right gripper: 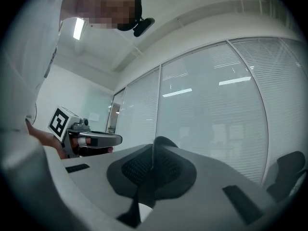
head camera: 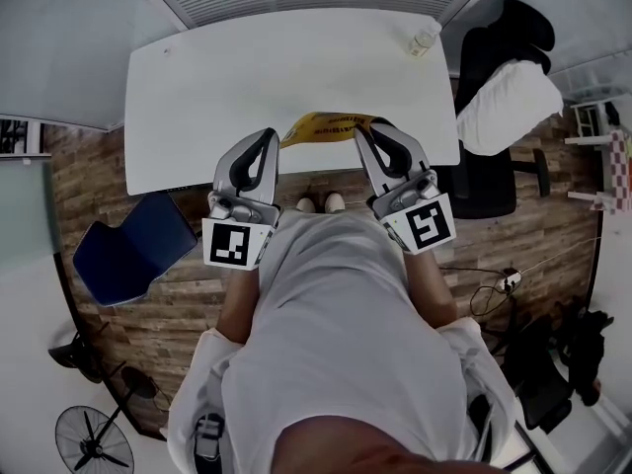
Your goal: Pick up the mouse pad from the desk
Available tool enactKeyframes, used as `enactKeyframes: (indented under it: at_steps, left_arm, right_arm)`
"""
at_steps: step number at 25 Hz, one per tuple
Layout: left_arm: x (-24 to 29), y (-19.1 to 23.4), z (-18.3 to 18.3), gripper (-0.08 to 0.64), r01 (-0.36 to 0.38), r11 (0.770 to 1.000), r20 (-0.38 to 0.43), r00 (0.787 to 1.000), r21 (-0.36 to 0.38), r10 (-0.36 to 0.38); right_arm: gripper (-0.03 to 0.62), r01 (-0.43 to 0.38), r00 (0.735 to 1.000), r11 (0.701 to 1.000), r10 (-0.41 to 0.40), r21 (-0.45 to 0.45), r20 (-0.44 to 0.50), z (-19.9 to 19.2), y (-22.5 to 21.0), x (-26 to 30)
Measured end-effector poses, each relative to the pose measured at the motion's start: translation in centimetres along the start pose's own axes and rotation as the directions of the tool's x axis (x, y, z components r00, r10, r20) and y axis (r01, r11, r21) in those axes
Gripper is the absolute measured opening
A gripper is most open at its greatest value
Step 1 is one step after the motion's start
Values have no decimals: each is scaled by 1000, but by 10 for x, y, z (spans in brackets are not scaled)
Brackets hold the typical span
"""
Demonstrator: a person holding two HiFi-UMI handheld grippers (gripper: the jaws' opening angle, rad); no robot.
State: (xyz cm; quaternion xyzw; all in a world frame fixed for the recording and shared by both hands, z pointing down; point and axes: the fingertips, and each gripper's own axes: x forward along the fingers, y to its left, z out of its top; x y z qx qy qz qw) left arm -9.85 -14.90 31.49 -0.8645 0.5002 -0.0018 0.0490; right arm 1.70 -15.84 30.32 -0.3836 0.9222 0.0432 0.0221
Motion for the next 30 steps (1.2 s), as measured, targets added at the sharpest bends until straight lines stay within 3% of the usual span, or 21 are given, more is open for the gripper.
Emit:
enactKeyframes:
  at_steps: [8, 14, 30]
  left_arm:
    - [4, -3, 6, -3, -23, 999, 13, 1000, -24, 23]
    - [5, -3, 5, -3, -27, 1000, 2, 1000, 10, 27]
    - [14, -14, 0, -3, 7, 1000, 3, 1000, -21, -7]
  right_arm:
    - [12, 57, 996, 998, -57, -9, -62, -18, -8, 4]
    - [12, 85, 994, 996, -85, -1, -66, -17, -14, 6]
    - [11, 97, 992, 995, -96, 15, -77, -21, -21, 2]
